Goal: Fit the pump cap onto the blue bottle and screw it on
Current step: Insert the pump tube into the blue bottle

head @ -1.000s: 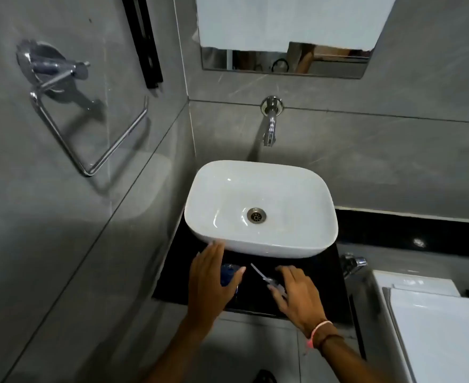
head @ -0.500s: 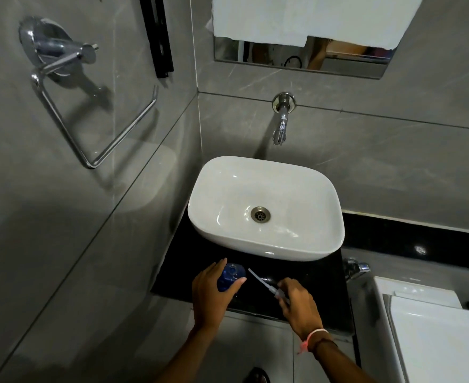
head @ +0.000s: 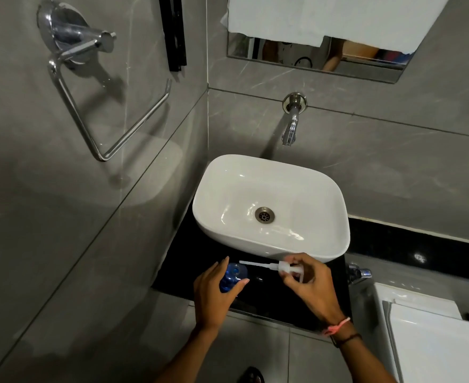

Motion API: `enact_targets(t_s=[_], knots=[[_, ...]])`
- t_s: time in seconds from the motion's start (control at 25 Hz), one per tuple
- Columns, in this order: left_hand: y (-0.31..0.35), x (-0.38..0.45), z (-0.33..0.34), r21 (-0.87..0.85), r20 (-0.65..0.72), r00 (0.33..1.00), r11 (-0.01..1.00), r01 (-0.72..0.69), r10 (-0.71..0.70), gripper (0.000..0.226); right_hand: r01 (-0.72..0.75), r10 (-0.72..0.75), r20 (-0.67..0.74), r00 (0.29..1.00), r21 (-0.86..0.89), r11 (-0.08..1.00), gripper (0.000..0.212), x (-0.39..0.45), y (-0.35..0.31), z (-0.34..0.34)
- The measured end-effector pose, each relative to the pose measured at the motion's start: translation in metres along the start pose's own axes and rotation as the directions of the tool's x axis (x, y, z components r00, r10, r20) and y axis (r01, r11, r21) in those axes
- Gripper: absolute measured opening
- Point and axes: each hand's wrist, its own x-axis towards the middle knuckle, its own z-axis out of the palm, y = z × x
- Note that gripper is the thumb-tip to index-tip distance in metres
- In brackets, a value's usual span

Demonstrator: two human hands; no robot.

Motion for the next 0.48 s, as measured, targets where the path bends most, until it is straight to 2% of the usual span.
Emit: enact_targets(t_s=[0.24,0.48], knots=[[-0.004,0.001,0.0,0.017,0.024,1.0,1.0,0.003,-0.004,0.079,0.078,-0.068,0.116,0.991,-0.08,0.994,0.016,0.016,-0.025,-0.002],[-0.005,-0.001,0.0,0.015,0.022,1.0,1.0,0.014,-0.014,0.078,0.144,-0.125,0.159,0.979,-0.112,0.983,0.013,0.025,-0.042,-0.004]])
